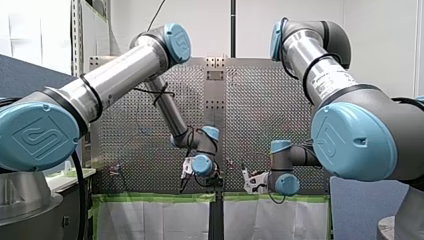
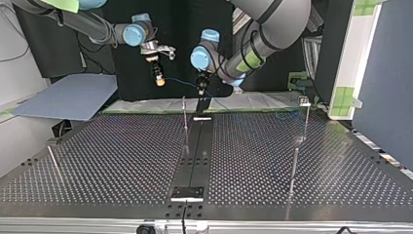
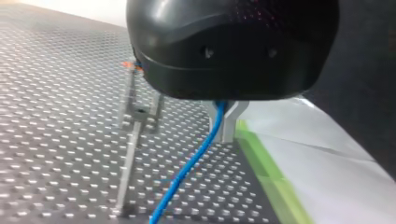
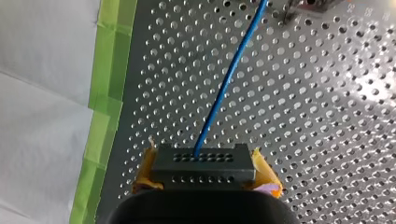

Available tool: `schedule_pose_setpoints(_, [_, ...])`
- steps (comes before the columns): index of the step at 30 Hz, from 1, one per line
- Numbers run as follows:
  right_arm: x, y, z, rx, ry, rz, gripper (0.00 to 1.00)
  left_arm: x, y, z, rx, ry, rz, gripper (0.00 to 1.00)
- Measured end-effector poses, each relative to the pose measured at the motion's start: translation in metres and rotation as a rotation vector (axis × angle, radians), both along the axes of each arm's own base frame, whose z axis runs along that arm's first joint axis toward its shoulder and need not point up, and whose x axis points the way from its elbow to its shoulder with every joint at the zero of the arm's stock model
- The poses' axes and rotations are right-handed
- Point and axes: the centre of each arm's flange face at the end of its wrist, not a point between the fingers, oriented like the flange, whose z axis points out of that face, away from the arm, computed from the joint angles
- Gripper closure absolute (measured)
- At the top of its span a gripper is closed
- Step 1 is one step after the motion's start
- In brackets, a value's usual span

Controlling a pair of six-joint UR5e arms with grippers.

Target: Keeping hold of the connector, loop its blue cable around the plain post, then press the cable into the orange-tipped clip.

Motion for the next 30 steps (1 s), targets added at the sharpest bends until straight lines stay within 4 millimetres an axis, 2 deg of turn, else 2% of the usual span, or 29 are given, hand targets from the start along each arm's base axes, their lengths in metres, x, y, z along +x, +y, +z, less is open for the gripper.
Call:
schedule_pose_setpoints(5, [-0.002, -0.012, 0.003, -0.001, 0.004, -0.009, 1.0, -0.001, 0.0, 0.014, -0.044, -0.024, 0.011, 1.0])
schedule_pose_setpoints(16, [-0.002, -0.035, 0.011, -0.013, 0.005, 0.003, 1.0, -0.003, -0.006, 0.018, -0.087, -0.05, 0.02, 1.0])
schedule_pose_setpoints(30, [-0.002, -0.04, 0.013, -0.006, 0.002, 0.025, 1.0, -0.002, -0.003, 0.017, -0.078, -0.043, 0.025, 1.0])
